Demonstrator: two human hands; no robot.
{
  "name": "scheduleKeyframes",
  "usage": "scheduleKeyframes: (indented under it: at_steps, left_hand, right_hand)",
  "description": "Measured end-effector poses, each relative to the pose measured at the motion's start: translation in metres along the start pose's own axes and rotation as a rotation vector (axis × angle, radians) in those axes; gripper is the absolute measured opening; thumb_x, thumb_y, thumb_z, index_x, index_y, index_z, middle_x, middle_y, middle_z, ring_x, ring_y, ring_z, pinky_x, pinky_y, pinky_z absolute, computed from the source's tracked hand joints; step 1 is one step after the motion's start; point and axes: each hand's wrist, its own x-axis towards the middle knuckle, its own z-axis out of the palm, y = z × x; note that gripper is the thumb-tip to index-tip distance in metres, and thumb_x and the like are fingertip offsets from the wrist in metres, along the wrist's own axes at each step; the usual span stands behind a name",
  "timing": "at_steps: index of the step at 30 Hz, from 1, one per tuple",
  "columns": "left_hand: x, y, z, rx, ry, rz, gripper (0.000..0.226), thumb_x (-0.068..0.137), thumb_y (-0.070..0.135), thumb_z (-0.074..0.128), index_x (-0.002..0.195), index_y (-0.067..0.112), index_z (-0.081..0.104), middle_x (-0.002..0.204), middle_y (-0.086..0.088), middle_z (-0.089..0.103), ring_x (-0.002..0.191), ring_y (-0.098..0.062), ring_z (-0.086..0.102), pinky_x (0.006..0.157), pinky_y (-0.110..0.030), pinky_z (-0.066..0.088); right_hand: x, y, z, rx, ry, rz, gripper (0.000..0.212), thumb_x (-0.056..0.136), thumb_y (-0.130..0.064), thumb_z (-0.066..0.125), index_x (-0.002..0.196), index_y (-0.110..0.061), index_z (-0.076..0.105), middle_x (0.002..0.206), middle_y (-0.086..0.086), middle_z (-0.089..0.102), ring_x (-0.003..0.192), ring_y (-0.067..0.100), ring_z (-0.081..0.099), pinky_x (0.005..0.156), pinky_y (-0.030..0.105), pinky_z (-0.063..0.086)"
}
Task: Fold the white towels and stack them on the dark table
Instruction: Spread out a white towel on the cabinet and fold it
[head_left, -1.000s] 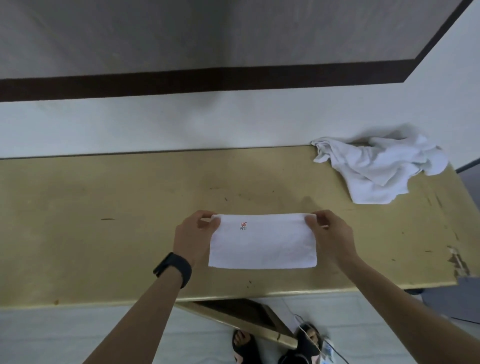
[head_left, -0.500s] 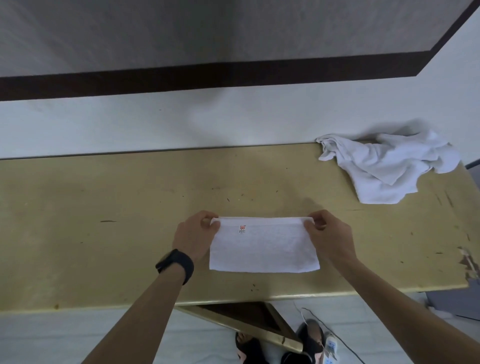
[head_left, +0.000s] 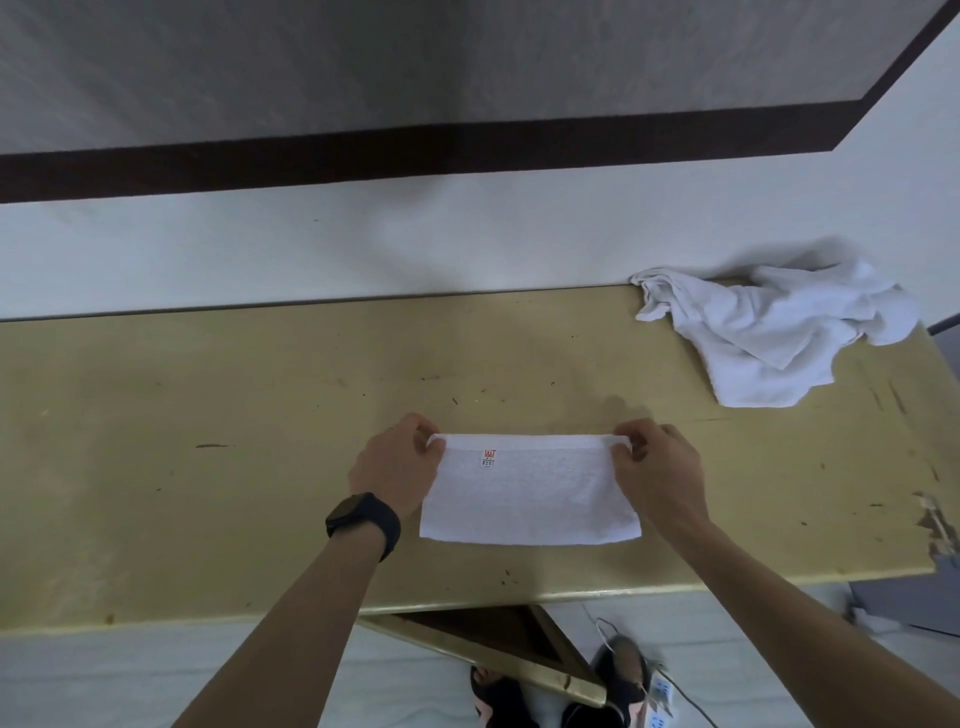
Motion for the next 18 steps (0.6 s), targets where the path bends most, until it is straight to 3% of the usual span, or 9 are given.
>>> scheduleKeyframes:
  at_steps: [4,6,10,13,16,18]
  left_hand:
    - [0.0,0.001,0.003,0.082,0.019,0.047,0.013,0.095,0.042,0.048,0.103,0.033,0.055,0.103,0.008,0.06,0.087,-0.019,0.06,0.078,-0.038,0.054]
    - [-0.006,0.003,0.004,0.158,0.077,0.108,0.021,0.096,0.04,0.048,0.113,0.028,0.053,0.112,0.003,0.057,0.095,-0.021,0.058,0.078,-0.038,0.053]
    - [-0.031,0.0,0.019,0.327,0.31,0.406,0.028,0.092,0.036,0.053,0.109,0.015,0.057,0.12,-0.009,0.058,0.106,-0.03,0.056,0.085,-0.04,0.049]
    - [-0.05,-0.002,0.046,0.359,0.222,0.511,0.04,0.095,0.042,0.039,0.121,0.017,0.057,0.137,-0.009,0.052,0.123,-0.031,0.051,0.103,-0.045,0.041]
    - [-0.054,-0.009,0.065,0.38,0.084,0.456,0.055,0.1,0.049,0.023,0.151,0.029,0.03,0.163,-0.003,0.017,0.149,-0.026,0.014,0.118,-0.048,0.007]
    - [-0.05,-0.016,0.07,0.391,0.02,0.392,0.059,0.1,0.054,0.014,0.155,0.038,0.003,0.164,0.006,-0.013,0.15,-0.019,-0.013,0.118,-0.047,-0.011]
  right_hand:
    - [0.0,0.002,0.004,-0.006,-0.006,-0.009,0.022,0.09,-0.017,0.056,0.109,-0.023,0.065,0.101,-0.005,0.057,0.087,0.016,0.055,0.077,0.027,0.039]
    - [-0.004,0.0,0.006,-0.08,0.009,-0.038,0.027,0.09,-0.019,0.056,0.116,-0.021,0.061,0.114,0.001,0.058,0.097,0.021,0.055,0.081,0.031,0.043]
    - [-0.034,-0.003,0.012,-0.325,0.175,-0.302,0.043,0.089,-0.028,0.058,0.129,-0.013,0.054,0.135,0.008,0.052,0.121,0.03,0.045,0.094,0.044,0.043]
    - [-0.065,-0.003,0.037,-0.375,0.119,-0.478,0.049,0.096,-0.036,0.043,0.139,-0.011,0.048,0.151,0.011,0.042,0.142,0.03,0.033,0.11,0.046,0.032]
    - [-0.071,0.014,0.058,-0.438,0.003,-0.451,0.062,0.101,-0.043,0.029,0.157,-0.016,0.021,0.165,0.006,0.011,0.153,0.022,0.006,0.119,0.052,0.014]
    - [-0.067,0.025,0.06,-0.473,-0.026,-0.423,0.067,0.101,-0.049,0.027,0.159,-0.02,0.009,0.166,0.002,0.001,0.153,0.019,-0.001,0.121,0.053,0.008]
